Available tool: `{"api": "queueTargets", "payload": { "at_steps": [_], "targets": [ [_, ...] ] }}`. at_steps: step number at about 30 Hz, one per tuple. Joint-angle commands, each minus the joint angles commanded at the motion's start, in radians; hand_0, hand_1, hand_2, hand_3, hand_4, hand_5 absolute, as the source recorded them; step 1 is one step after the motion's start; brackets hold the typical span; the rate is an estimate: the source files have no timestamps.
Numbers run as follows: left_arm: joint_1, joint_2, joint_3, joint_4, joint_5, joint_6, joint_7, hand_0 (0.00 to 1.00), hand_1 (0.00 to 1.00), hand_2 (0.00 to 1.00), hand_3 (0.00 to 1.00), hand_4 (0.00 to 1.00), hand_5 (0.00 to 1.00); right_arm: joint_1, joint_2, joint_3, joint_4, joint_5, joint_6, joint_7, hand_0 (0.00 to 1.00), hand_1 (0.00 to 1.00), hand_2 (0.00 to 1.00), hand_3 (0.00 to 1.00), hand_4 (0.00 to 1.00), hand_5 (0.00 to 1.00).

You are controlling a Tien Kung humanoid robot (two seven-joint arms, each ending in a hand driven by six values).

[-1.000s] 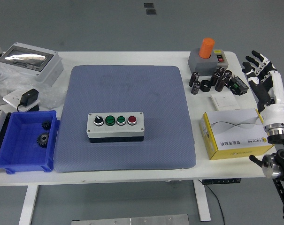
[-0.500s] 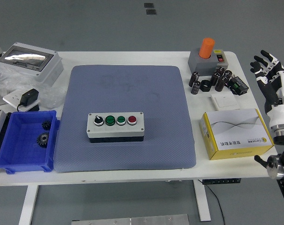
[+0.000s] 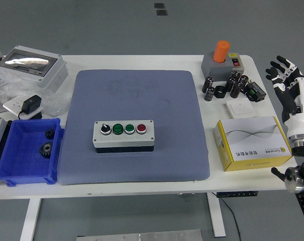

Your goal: Pick up the button,place it on the desk,press the button,press the button

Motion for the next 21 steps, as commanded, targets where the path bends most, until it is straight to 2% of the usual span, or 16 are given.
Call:
{"api": "queueTargets", "payload": {
  "at_steps": [21],
  "targets": [
    [-0.007,0.013,-0.002,-0.001,0.011,-0.004,0.005,0.683,0.656,0.637,0.767,0.66,0.776,0.013,0.001,-0.009,0.005,-0.002,-0.003,-0.004,0.725,0.717,0.77,0.786,0.745,0.486]
  ]
}}
